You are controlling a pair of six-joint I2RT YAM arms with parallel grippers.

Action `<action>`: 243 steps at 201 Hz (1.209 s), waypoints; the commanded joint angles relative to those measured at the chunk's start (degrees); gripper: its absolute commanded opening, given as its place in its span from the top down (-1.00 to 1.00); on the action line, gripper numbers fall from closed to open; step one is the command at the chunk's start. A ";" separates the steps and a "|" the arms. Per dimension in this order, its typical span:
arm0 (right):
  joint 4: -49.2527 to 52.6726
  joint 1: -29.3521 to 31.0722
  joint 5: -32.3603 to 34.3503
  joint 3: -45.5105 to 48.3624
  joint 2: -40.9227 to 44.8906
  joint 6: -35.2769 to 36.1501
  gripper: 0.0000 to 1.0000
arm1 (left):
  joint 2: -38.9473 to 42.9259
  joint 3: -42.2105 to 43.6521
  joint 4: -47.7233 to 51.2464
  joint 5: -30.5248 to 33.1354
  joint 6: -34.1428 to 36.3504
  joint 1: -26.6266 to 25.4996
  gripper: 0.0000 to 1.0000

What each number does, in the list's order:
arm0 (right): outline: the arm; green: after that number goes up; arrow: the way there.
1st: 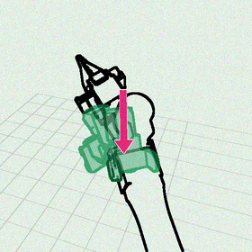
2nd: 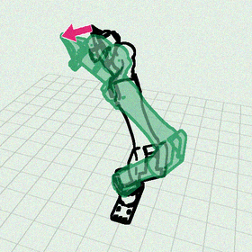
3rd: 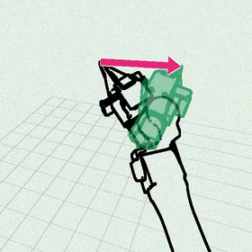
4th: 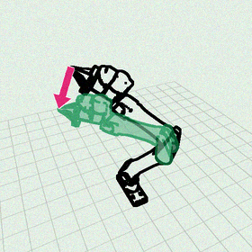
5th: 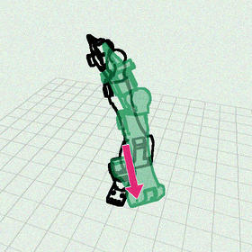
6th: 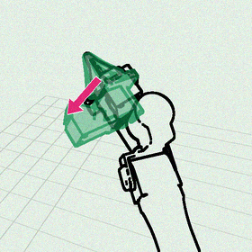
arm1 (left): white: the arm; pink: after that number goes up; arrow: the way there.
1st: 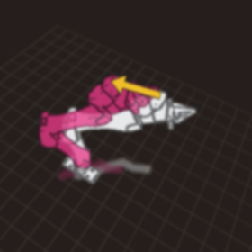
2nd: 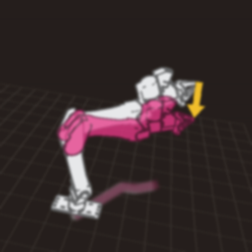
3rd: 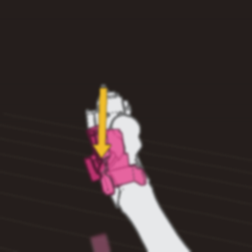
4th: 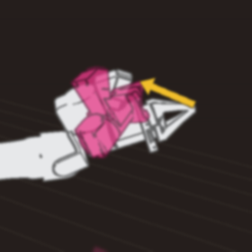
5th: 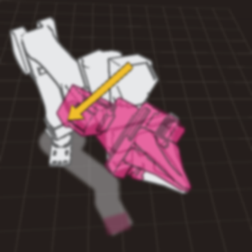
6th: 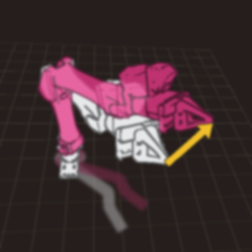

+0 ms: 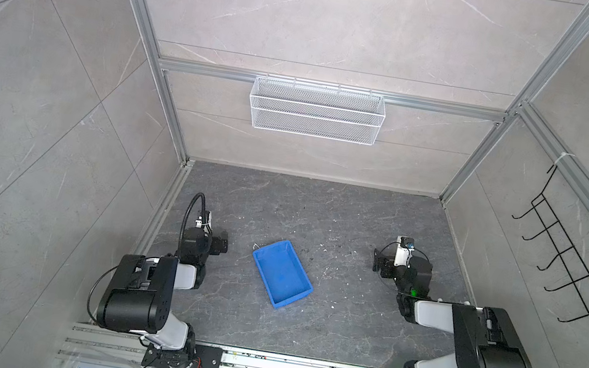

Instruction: Put the screwdriver in the bin

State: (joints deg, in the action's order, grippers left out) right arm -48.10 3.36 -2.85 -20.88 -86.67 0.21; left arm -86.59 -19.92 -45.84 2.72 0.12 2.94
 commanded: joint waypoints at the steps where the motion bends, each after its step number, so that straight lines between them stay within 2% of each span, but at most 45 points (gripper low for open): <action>1: -1.11 0.34 -0.57 -0.21 -0.25 0.67 -0.98 | 0.54 -0.96 -2.11 0.13 -0.65 0.24 -1.00; 166: -1.39 0.25 -0.51 -0.03 -0.02 0.68 -0.98 | 0.76 -0.80 -2.25 1.04 -0.65 0.20 -1.00; 200: 0.86 0.26 -1.41 -0.57 2.03 0.88 -0.98 | 4.74 -2.48 3.65 1.80 -0.84 0.21 -1.00; 243: 5.51 0.23 -0.97 0.41 9.29 0.26 -0.98 | 11.93 -2.67 11.13 -0.10 0.86 -0.11 -1.00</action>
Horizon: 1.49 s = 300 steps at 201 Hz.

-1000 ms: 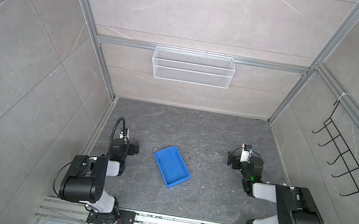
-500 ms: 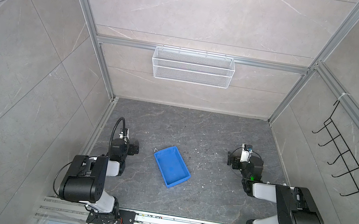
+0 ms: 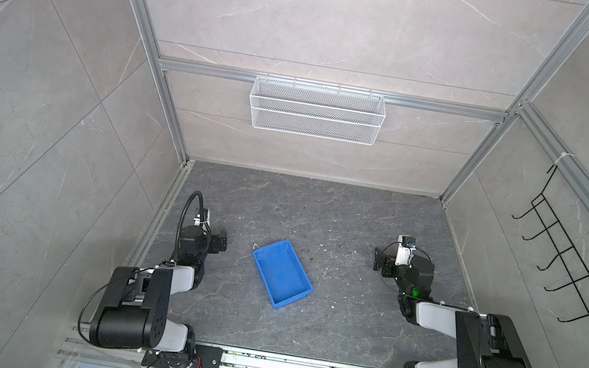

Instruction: Put the screwdriver in the bin

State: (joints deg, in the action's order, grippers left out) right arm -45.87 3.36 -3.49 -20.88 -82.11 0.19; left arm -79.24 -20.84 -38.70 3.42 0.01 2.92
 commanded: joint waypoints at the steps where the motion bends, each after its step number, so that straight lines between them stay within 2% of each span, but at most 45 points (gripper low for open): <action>1: 3.52 0.24 -0.27 0.41 4.92 0.27 -0.98 | 4.78 -1.79 4.16 -0.93 1.01 -0.09 -1.00; 35: 11.01 0.22 -0.77 -0.58 11.76 -0.66 -0.98 | 11.43 -3.32 10.87 -4.72 2.89 -0.46 -1.00; 70: 18.22 0.26 -4.95 -3.35 15.86 -0.55 -0.98 | 16.32 -4.90 16.03 -9.62 4.94 -0.96 -1.00; 112: 25.17 0.37 -9.34 -7.41 19.18 0.43 -0.98 | 18.46 -7.38 19.30 -17.04 7.81 -1.88 -0.99; 135: 30.91 0.34 -9.54 -9.74 20.86 0.63 -0.98 | 18.27 -9.83 21.50 -21.84 9.48 -3.45 -1.00; 162: 41.87 0.27 -8.49 -13.93 22.06 0.97 -0.98 | 17.09 -13.29 24.60 -24.97 13.24 -8.61 -1.00; 193: 51.78 0.26 -5.76 -17.66 23.06 0.17 -0.98 | 14.67 -17.66 28.20 -25.02 20.28 -18.12 -1.00; 212: 56.07 0.29 -2.95 -18.98 24.10 -1.60 -0.98 | 11.90 -20.86 30.14 -25.61 22.26 -23.30 -1.00; 261: 60.66 0.25 2.68 -19.90 27.55 -9.02 -0.98 | 4.78 -27.51 30.27 -28.64 21.88 -32.24 -1.00; 300: 61.76 0.24 3.27 -20.20 27.45 -13.12 -0.98 | 0.51 -30.64 29.20 -29.55 21.80 -37.13 -1.00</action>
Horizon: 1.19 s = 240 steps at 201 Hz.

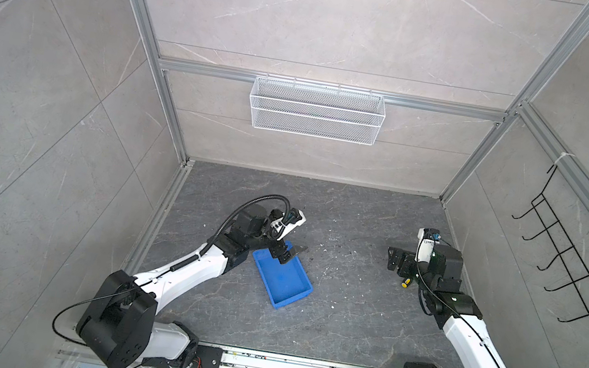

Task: Put the screwdriver in the bin
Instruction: 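Move the right gripper over the screwdriver while the left gripper reaches toward the bin, then lower the right gripper and close it on the screwdriver's yellow handle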

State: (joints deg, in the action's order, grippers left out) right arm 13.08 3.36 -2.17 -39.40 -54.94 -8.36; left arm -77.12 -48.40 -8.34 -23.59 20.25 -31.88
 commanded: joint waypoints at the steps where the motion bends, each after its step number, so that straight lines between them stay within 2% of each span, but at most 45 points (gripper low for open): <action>1: 2.86 0.29 2.02 -1.71 0.23 -4.74 -0.98 | -1.71 -3.13 -1.16 -2.52 1.60 -2.36 -1.00; 11: 3.91 0.17 2.72 -2.25 -0.35 -6.32 -0.97 | -2.55 -3.90 -1.16 -2.75 1.63 -3.41 -1.00; 26: 6.43 0.15 3.40 -3.80 -1.70 -8.11 -0.80 | -3.64 -5.00 -1.16 -3.16 1.80 -4.79 -1.00; 39: 9.24 -0.06 4.62 -5.47 -3.36 -9.94 -0.78 | -4.63 -5.92 -1.16 -3.55 1.90 -5.83 -1.00; 74: 13.29 -0.42 6.81 -8.22 -7.49 -11.61 -0.98 | -7.00 -8.27 -1.15 -4.73 2.29 -8.05 -1.00; 98: 13.91 -1.68 8.80 -8.23 -8.84 -14.14 -0.98 | -8.55 -9.90 -1.15 -5.98 2.75 -9.49 -1.00; 150: 18.62 -6.91 7.46 -10.35 -14.99 -18.92 -0.98 | -11.77 -12.53 -1.15 -7.57 2.68 -12.29 -1.00; 240: 20.06 -12.26 5.01 -14.22 -28.25 -18.80 -0.98 | -16.07 -16.01 1.92 -8.11 5.01 -16.36 -1.00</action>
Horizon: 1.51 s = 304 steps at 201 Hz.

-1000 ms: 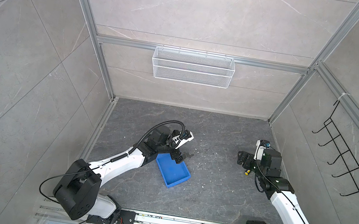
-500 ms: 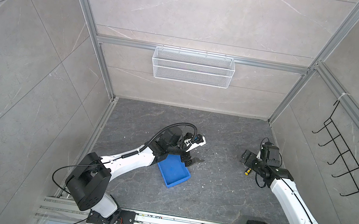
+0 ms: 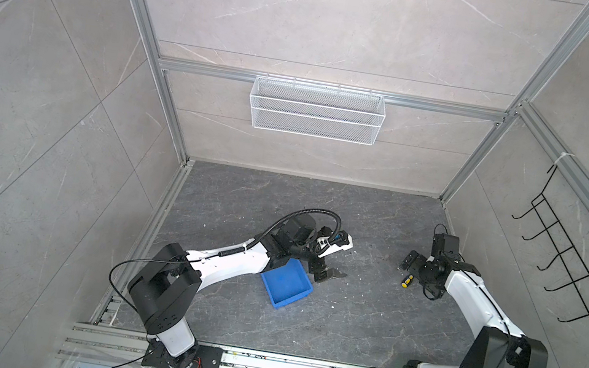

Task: Put the screwdriver in the bin
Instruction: 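Lower the right gripper and close it on the screwdriver's yellow handle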

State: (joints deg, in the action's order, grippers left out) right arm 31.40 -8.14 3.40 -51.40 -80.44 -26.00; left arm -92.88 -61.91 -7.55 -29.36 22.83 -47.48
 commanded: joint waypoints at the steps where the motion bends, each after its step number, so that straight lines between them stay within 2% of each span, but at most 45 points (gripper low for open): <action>1: 1.74 -0.79 -0.57 -2.26 -2.85 -1.16 -0.98 | -0.38 -2.55 1.18 -2.26 2.50 -0.80 -1.00; 65: 1.01 -1.44 -3.34 -4.46 -11.55 -2.80 -0.87 | -1.05 -2.65 2.32 -2.01 2.95 -1.12 -1.00; 130: 3.35 -1.44 -2.90 -7.85 -18.28 -3.35 -0.46 | -0.93 -2.45 2.89 -2.28 2.78 -1.25 -1.00; 167: 3.94 -1.44 -2.79 -8.37 -20.52 -3.69 -0.35 | -0.74 -2.50 3.83 -2.38 3.33 -1.22 -1.00; 216: 4.58 -1.44 -1.52 -8.51 -21.31 -3.91 0.11 | -0.15 -1.87 4.21 -2.55 3.64 -1.21 -1.00; 268: 4.39 -1.44 -1.64 -7.99 -21.00 -4.27 0.73 | 0.57 -0.97 4.12 -2.58 3.77 -1.20 -1.00; 304: 3.57 -1.45 -2.85 -7.67 -20.37 -4.64 0.86 | 0.54 -0.91 3.97 -2.53 3.92 -1.21 -1.00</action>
State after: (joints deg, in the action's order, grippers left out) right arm 34.24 -9.47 1.06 -59.16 -100.18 -30.04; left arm -93.21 -62.24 -3.01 -30.22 25.02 -48.40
